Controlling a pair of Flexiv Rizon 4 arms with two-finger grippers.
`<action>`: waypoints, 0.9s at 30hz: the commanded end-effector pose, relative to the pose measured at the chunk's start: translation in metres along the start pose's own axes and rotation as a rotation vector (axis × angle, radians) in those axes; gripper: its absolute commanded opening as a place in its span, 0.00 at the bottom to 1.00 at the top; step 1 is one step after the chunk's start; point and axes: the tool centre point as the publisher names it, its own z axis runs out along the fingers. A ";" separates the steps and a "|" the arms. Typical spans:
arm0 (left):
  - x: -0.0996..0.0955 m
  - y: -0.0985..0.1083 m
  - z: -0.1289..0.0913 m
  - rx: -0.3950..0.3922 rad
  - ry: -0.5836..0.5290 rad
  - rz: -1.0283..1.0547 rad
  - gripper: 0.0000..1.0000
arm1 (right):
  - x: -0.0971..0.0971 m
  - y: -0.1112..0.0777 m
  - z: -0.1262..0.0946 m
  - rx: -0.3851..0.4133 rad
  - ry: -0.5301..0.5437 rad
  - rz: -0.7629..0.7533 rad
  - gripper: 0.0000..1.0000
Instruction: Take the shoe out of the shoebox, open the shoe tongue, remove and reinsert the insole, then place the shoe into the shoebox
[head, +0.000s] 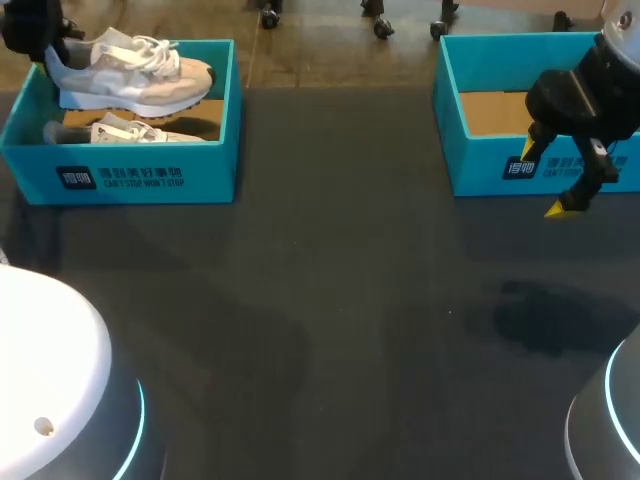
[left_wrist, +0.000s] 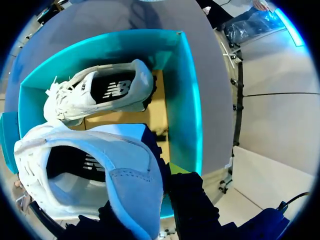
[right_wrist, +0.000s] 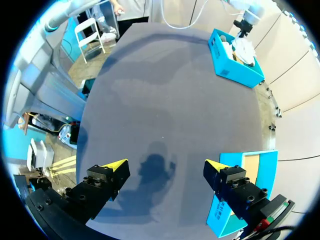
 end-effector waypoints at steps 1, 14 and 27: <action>-0.004 0.005 0.008 0.012 0.000 0.004 0.00 | -0.001 0.001 0.001 0.002 0.002 0.000 1.00; -0.003 0.025 0.027 0.009 0.004 -0.034 0.00 | -0.001 0.001 0.001 0.002 0.002 0.000 1.00; 0.001 0.029 0.055 -0.010 0.065 -0.012 0.00 | -0.001 0.001 0.001 0.002 0.002 0.000 1.00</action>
